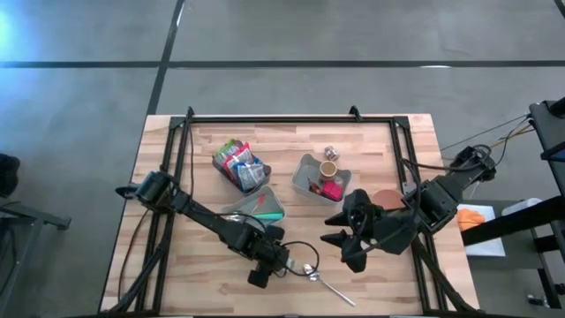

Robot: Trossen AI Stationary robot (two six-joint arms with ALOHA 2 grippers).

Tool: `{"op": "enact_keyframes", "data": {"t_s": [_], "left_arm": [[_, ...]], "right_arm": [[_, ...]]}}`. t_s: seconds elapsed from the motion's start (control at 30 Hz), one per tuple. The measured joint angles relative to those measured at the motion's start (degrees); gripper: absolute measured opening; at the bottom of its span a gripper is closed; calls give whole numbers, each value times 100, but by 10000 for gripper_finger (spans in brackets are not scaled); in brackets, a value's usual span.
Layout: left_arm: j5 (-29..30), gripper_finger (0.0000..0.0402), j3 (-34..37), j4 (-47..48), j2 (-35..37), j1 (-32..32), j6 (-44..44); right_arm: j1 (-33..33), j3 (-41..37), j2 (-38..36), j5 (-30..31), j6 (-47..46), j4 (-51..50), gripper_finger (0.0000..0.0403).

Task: Pick & Place Food Item
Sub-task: Put the white seasoning bottle into the top gray bin

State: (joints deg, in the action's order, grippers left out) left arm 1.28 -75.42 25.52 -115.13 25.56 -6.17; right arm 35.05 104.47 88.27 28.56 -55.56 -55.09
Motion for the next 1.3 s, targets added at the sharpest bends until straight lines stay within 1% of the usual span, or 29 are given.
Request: {"op": "enact_keyframes", "data": {"t_s": [0.23, 0.33, 0.47, 0.67, 0.8, 0.97, 1.17, 1.3], "left_arm": [[-35, 185, 0, -2, 0, -4, -142], [-290, 185, -30, 17, 2, -11, -198], [-754, 185, -165, 187, 69, -15, -423], [-1175, 185, -565, 446, 422, -47, -482], [-1787, 185, -879, 446, 713, -148, -549], [-2775, 185, -1292, 437, 1002, -460, -1156], [-3668, 185, -1566, 433, 1319, -933, -1642], [-4048, 185, -1626, 437, 1442, -1275, -1788]], "right_arm": [[51, -2, 0, -3, 46, 2, 215], [145, -2, 0, -34, 277, 4, 215], [307, -2, 0, -236, 528, 0, 215], [549, -2, 0, -251, 626, -103, 215], [631, -2, 2, -127, 669, -208, 215], [647, -2, 2, -109, 1059, -171, 215], [684, -2, 68, -96, 2188, -16, 215], [682, -4, 151, -95, 2713, 166, 215]]}}
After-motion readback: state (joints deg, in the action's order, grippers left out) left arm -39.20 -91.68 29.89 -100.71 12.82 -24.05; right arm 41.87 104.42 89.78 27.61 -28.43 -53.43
